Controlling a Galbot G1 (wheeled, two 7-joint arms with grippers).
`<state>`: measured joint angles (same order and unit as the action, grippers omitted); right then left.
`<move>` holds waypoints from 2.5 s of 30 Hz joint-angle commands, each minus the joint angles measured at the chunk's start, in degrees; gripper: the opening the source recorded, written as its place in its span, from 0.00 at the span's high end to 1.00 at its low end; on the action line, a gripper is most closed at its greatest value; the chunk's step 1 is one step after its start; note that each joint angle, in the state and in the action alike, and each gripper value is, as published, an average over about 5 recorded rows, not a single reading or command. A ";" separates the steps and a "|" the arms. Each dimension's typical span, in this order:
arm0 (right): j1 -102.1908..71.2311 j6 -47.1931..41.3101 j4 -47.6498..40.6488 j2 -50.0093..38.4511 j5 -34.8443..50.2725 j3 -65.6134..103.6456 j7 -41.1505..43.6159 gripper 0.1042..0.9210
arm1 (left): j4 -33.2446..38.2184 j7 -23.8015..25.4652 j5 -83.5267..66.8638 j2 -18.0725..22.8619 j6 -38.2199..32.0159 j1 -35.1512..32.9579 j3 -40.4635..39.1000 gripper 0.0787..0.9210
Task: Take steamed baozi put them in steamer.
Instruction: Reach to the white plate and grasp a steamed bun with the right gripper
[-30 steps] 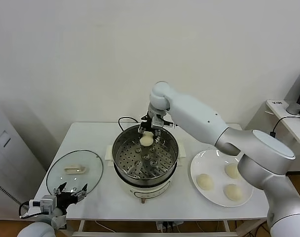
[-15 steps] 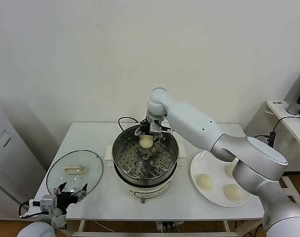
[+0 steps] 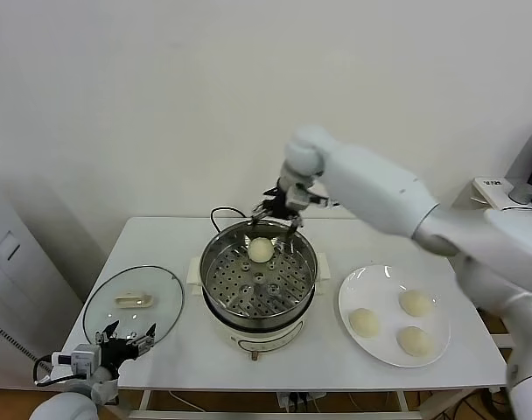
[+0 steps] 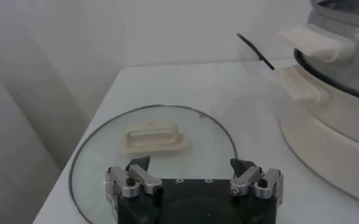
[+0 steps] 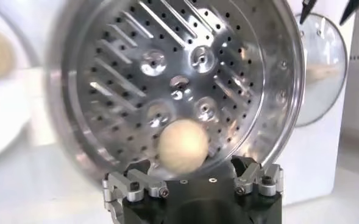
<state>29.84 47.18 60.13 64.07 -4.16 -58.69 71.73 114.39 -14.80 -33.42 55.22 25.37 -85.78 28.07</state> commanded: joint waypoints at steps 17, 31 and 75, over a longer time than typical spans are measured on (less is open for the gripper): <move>10.80 -47.49 14.47 -31.37 31.74 -30.06 -3.97 0.12 | -0.47 0.04 -0.88 -0.89 -0.25 0.57 0.14 0.12; -5.89 -50.85 14.07 -30.18 30.13 -20.72 -12.01 0.12 | -0.50 -0.05 -0.74 -0.53 -0.03 0.59 0.01 0.12; -21.12 -51.51 8.64 -24.62 23.43 -9.71 -14.61 0.57 | -0.12 -0.12 -0.35 0.28 -0.06 -0.54 0.46 0.12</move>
<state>9.57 -4.21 68.99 39.28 19.72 -69.32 57.07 114.22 -14.89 -33.83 55.44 25.21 -86.21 28.51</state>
